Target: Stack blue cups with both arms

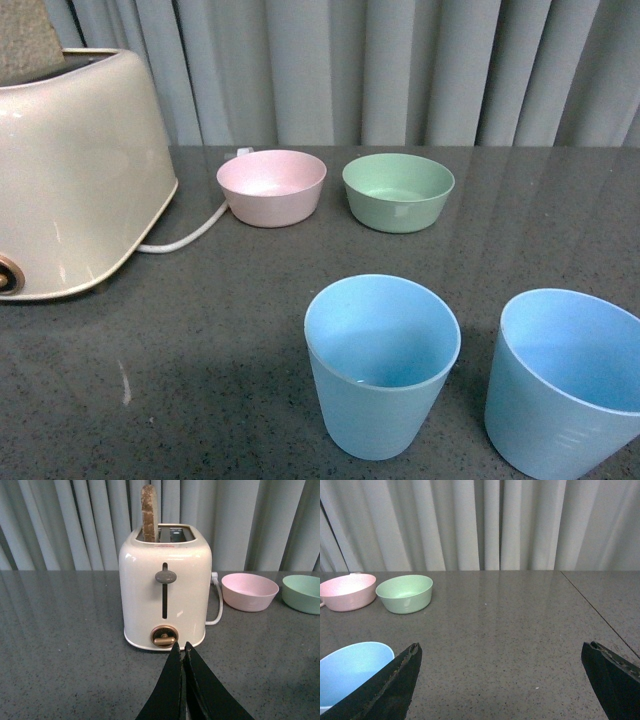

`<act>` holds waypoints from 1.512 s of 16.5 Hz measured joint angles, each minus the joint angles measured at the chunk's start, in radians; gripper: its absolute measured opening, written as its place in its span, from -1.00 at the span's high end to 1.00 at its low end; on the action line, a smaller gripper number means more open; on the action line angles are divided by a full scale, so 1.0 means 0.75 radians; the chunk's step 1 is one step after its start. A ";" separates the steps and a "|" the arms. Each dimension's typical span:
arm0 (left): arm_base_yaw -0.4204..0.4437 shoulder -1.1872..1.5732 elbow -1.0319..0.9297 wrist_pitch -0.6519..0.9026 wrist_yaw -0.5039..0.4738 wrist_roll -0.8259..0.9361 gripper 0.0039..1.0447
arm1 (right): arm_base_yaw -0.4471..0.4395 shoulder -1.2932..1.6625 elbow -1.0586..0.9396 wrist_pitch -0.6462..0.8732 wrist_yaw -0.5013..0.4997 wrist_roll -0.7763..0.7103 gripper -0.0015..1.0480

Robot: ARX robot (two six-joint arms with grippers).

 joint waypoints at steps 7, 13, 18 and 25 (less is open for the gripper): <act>-0.001 0.000 0.000 -0.002 -0.002 -0.001 -0.75 | 0.045 0.150 0.051 -0.046 0.135 0.124 -0.87; -0.001 0.000 0.000 -0.002 0.000 0.000 -0.88 | 0.074 0.752 0.509 0.169 -0.041 0.203 -0.87; -0.001 0.000 0.000 -0.001 -0.001 0.000 -0.88 | 0.258 1.302 0.730 -0.098 -0.083 0.172 -0.87; -0.001 0.000 0.000 -0.001 0.000 0.000 -0.88 | 0.298 1.513 0.749 -0.204 -0.109 0.176 -0.87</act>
